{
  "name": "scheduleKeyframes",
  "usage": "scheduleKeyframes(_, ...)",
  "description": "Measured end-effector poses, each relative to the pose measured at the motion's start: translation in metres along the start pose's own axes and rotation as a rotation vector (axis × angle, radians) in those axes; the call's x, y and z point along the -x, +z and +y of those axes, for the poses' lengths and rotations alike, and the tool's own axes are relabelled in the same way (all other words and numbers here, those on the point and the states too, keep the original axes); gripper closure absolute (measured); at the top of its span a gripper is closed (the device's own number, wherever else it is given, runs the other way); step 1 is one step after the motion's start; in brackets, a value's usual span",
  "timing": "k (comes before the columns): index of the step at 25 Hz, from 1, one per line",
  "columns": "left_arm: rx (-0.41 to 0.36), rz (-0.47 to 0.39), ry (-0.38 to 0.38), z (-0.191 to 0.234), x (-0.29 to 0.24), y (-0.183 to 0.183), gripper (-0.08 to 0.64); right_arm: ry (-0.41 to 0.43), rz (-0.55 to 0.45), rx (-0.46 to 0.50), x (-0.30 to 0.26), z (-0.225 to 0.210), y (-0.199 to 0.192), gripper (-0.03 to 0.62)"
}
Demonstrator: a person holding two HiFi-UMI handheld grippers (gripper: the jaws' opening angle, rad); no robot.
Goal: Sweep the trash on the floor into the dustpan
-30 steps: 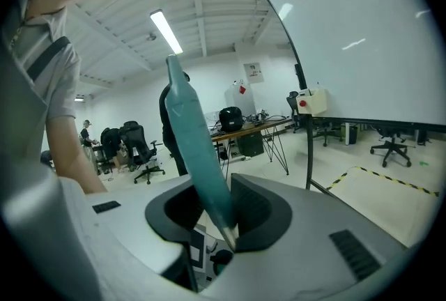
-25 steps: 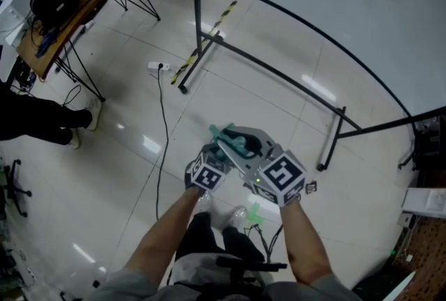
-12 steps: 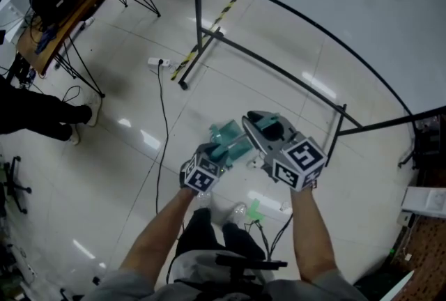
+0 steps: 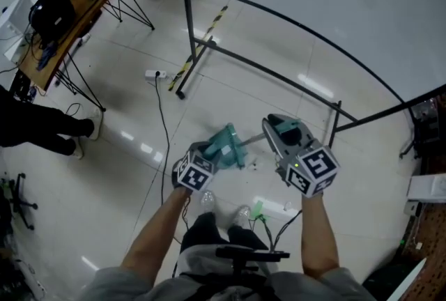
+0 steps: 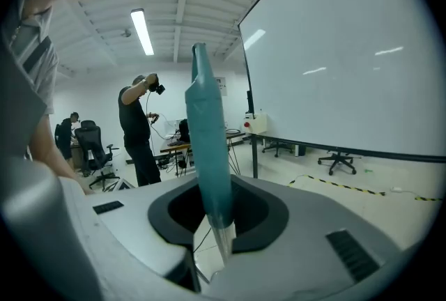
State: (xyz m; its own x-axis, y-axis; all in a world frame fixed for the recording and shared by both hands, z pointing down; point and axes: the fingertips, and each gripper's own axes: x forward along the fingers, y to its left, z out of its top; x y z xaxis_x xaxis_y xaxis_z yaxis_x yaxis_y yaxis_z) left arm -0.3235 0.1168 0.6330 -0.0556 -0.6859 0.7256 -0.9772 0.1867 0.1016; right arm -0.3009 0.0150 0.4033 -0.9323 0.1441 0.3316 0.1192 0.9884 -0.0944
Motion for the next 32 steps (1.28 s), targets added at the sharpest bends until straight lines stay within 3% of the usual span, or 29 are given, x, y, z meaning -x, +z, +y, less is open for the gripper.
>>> scheduleKeyframes(5, -0.111, -0.012, 0.025, -0.008, 0.037, 0.03, 0.456, -0.072, -0.044, 0.022, 0.037, -0.002, 0.018, 0.532)
scheduleKeyframes(9, -0.14, -0.044, 0.018, -0.019, 0.056, 0.057, 0.456, -0.136, -0.078, -0.002, 0.065, -0.01, 0.026, 0.534)
scheduleKeyframes(20, -0.288, -0.078, 0.001, -0.049, 0.074, 0.101, 0.459, -0.177, -0.113, 0.026, 0.107, 0.008, 0.032, 0.541)
scheduleKeyframes(32, -0.324, -0.083, -0.021, -0.065, 0.073, 0.11, 0.459, -0.206, -0.126, 0.018, 0.129, 0.013, 0.029, 0.543)
